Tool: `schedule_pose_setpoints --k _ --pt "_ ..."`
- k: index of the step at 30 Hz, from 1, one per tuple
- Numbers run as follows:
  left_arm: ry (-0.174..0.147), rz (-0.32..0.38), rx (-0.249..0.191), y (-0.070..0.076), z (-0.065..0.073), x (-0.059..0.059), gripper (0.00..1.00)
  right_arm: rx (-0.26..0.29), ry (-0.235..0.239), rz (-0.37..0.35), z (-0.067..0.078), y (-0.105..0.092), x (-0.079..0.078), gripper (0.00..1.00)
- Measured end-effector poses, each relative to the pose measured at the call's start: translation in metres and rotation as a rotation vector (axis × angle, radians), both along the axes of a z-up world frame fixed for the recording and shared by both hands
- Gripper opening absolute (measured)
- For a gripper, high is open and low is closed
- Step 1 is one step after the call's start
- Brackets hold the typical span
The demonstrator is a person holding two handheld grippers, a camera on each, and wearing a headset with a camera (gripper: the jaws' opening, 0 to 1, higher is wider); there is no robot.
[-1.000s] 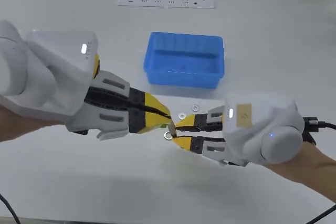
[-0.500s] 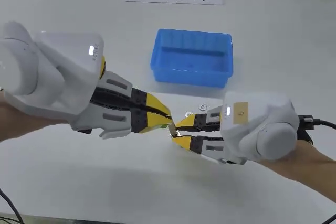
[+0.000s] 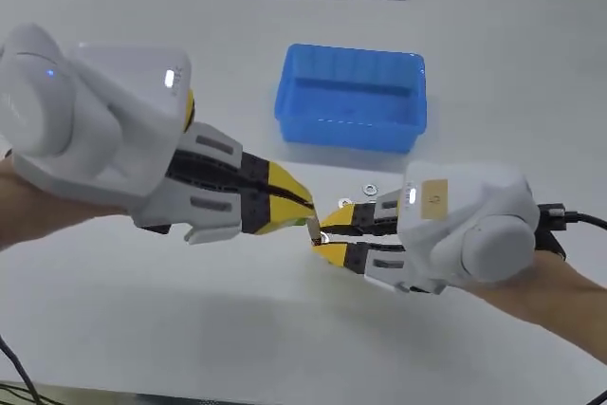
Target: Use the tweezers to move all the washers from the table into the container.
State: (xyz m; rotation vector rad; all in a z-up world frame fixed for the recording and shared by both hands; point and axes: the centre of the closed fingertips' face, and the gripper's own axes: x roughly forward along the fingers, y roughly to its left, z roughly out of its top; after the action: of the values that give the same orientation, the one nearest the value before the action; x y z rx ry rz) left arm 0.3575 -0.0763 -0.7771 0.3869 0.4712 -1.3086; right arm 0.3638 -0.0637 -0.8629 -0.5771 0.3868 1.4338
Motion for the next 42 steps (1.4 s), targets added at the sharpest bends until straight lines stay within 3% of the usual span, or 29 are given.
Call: schedule_pose_setpoints --k 6,20,26,31,36,42 --pt "0.017 0.001 -0.004 0.0 0.0 0.003 0.05 0.014 0.05 -0.019 -0.001 0.002 0.003 0.12" --pt "0.053 -0.002 -0.013 -0.001 0.0 0.007 0.05 0.005 0.055 -0.015 -0.002 0.003 0.001 0.1" --pt "0.064 -0.015 0.0 -0.001 0.0 0.004 0.05 -0.004 0.049 -0.019 -0.002 0.003 0.0 0.1" --pt "0.06 -0.023 0.022 0.002 0.001 -0.001 0.05 -0.016 0.041 -0.013 -0.001 0.002 -0.003 0.1" --pt "0.052 -0.021 -0.004 0.001 0.013 -0.002 0.05 0.017 0.042 -0.019 0.011 0.002 -0.005 0.1" --pt "-0.006 -0.038 -0.018 -0.002 0.035 0.003 0.05 0.045 0.003 -0.041 0.033 0.001 0.004 0.1"
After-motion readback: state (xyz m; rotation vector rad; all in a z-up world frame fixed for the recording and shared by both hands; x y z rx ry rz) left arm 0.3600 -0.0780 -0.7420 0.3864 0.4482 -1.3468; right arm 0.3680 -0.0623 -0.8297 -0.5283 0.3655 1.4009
